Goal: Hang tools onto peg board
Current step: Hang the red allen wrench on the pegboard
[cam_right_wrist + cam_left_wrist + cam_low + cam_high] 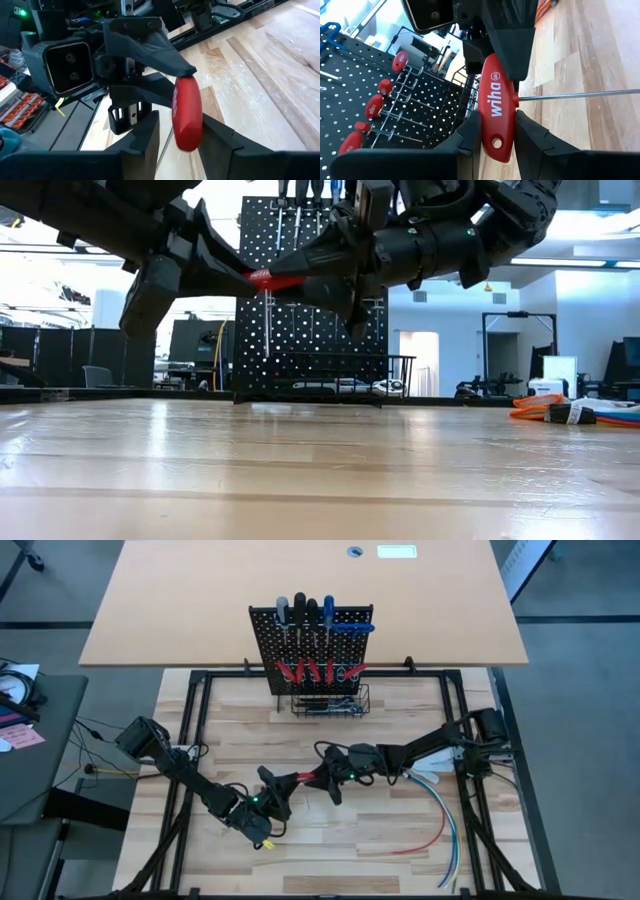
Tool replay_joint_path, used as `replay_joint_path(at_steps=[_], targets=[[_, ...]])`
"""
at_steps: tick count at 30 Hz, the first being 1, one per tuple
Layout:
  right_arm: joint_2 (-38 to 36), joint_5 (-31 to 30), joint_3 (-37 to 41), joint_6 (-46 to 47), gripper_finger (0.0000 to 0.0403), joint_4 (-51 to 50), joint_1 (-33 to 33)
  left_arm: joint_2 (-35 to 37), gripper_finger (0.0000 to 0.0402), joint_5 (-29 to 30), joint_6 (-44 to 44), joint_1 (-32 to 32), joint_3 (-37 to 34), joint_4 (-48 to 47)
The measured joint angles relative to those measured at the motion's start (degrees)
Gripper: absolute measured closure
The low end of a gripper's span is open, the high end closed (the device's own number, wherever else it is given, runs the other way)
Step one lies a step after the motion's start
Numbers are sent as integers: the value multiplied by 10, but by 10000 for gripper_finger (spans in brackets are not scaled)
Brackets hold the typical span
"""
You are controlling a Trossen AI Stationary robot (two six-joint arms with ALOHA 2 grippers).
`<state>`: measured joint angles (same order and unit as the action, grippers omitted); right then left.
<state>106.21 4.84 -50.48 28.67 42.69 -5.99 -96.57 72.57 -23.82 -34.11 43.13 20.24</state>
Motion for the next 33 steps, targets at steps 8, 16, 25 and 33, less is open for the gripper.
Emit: replay_joint_path(at_steps=[8,16,25,33], targets=[[-2,0,0,3,274,6,6,0,328,-4,-12,-10,0,2],[-2,5,0,13,297,4,6,0,327,-2,-5,-10,0,3],[-2,10,0,0,346,0,6,0,323,0,-7,-11,0,1],[-2,-4,0,-25,356,8,3,0,252,-20,18,-11,0,-2]])
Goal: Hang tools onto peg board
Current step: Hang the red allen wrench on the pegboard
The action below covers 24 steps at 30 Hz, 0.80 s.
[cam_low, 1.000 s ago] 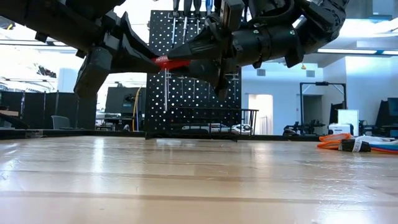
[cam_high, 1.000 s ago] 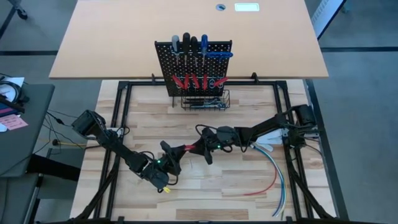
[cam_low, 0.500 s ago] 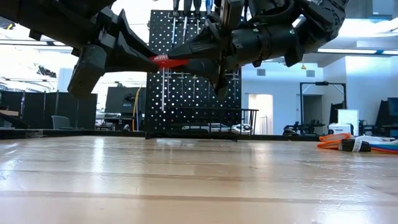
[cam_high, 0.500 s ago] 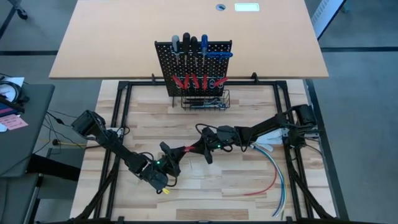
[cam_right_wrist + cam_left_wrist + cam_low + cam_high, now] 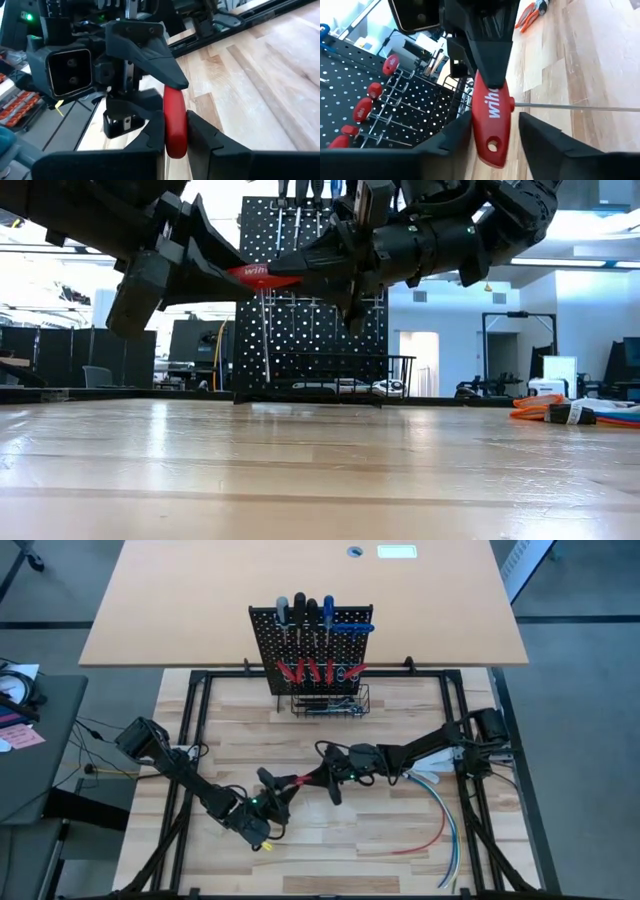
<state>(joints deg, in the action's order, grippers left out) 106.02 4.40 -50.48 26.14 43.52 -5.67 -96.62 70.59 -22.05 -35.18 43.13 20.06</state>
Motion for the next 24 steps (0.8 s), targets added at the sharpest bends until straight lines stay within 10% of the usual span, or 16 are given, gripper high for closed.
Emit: replay_joint_path(at_steps=[11,17,24], targets=[[-90,-274,61,-120,358,-7,-31,-1,191,7,229,6,0,-133],[-189,-449,77,-322,359,24,-22,0,194,-100,398,18,0,-189],[-207,-487,38,-553,359,176,36,0,194,-126,411,35,-9,-195]])
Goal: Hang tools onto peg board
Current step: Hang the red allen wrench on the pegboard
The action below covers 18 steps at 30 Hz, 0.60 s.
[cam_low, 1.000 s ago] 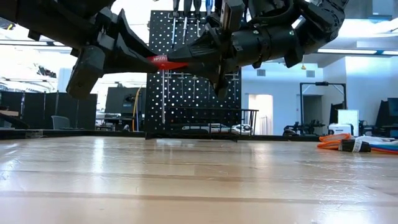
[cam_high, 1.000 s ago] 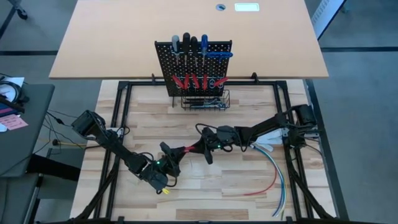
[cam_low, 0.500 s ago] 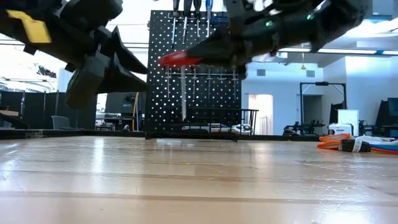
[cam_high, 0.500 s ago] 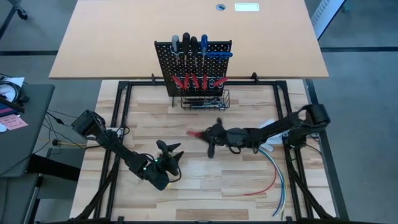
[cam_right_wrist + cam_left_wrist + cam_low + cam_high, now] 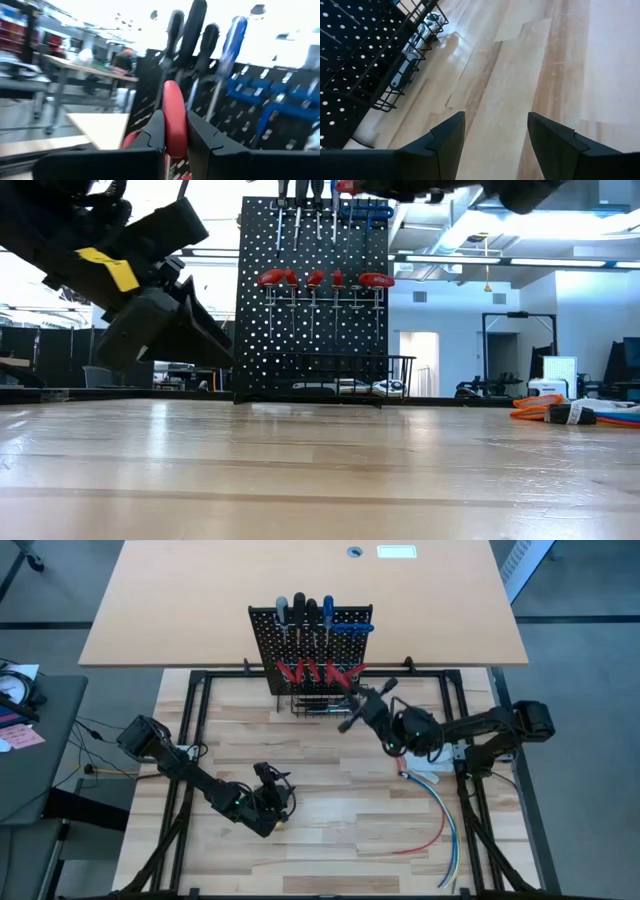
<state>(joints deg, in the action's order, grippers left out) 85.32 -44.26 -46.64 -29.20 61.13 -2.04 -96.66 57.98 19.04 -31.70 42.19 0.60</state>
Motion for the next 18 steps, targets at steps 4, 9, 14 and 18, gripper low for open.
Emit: replay_joint_path(at_steps=[4,9,14,18], targets=[[1,1,-33,-36,359,-11,45,0,194,-1,1,3,0,0],[1,-17,-34,-6,359,-29,83,0,194,-1,1,3,0,-2],[3,3,-34,68,359,-107,100,0,194,-1,-1,3,0,-2],[3,6,-34,96,359,-135,113,0,194,-1,-2,3,0,-3]])
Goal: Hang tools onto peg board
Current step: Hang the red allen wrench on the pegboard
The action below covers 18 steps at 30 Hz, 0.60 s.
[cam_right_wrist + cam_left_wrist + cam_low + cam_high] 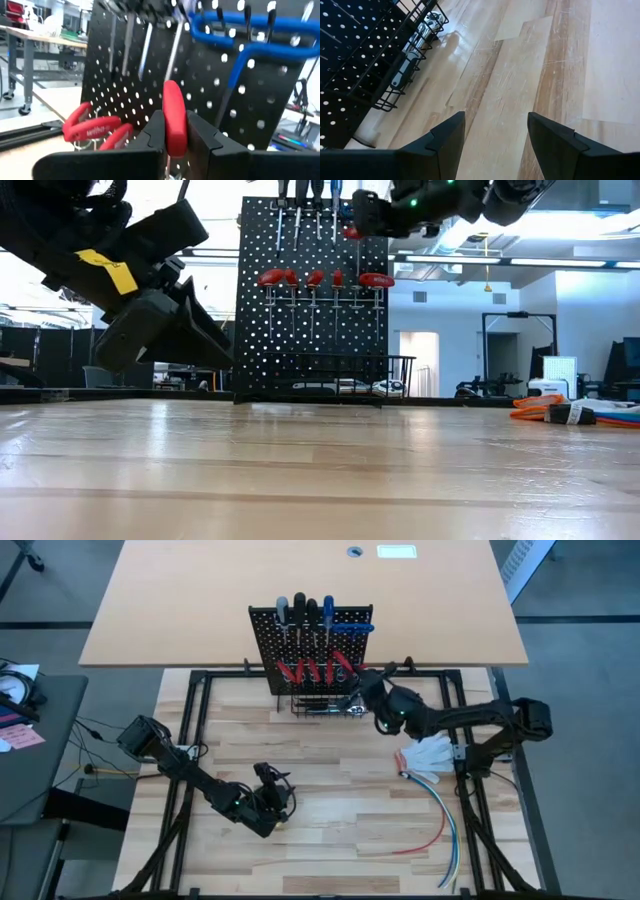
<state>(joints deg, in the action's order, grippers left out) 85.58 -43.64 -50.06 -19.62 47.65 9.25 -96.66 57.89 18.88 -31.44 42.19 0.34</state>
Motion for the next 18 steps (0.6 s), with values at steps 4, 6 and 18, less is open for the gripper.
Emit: replay_joint_path(at_steps=[4,6,18], targets=[[0,0,0,35,359,-35,12,0,194,0,0,0,0,0],[0,3,0,56,359,-59,19,0,194,0,0,0,0,0],[0,91,0,172,347,-173,57,0,194,0,-1,0,0,1]])
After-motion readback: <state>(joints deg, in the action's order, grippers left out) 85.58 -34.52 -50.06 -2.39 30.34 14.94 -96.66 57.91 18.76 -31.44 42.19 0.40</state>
